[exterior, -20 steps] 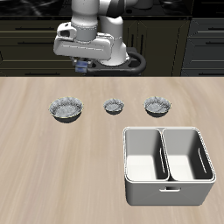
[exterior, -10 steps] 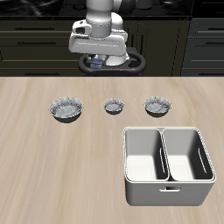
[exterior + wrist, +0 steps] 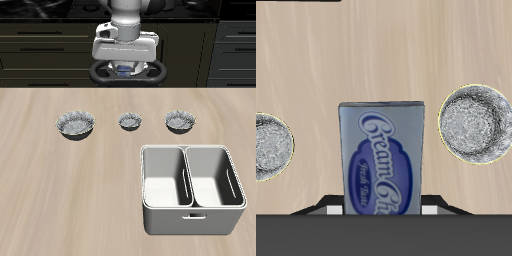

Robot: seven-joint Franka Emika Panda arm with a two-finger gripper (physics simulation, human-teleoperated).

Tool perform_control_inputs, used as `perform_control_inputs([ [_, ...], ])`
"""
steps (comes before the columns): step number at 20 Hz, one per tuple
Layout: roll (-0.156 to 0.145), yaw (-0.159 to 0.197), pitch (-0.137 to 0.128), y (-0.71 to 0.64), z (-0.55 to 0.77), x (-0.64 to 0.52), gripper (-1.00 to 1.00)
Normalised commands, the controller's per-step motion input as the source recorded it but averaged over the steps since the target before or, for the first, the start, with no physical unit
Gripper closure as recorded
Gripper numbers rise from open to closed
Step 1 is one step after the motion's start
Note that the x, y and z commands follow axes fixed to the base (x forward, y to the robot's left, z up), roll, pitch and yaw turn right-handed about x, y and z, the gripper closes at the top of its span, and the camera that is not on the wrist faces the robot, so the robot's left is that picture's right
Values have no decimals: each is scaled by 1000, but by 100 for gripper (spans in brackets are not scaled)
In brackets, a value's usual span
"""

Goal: Place the cream cheese in the smallest bowl

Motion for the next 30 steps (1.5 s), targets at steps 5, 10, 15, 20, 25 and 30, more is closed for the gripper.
perform_control_inputs([
  [5,32,0,-4,212,-26,8,100],
  [10,-9,-17,7,-45,-27,14,100],
  [15,5,-18,36,-93,-234,-44,100],
  [20,-30,6,0,-72,-175,53,100],
  [25,-17,1,28,-30,-229,79,100],
  [30,-14,14,47,-26,-317,130,100],
])
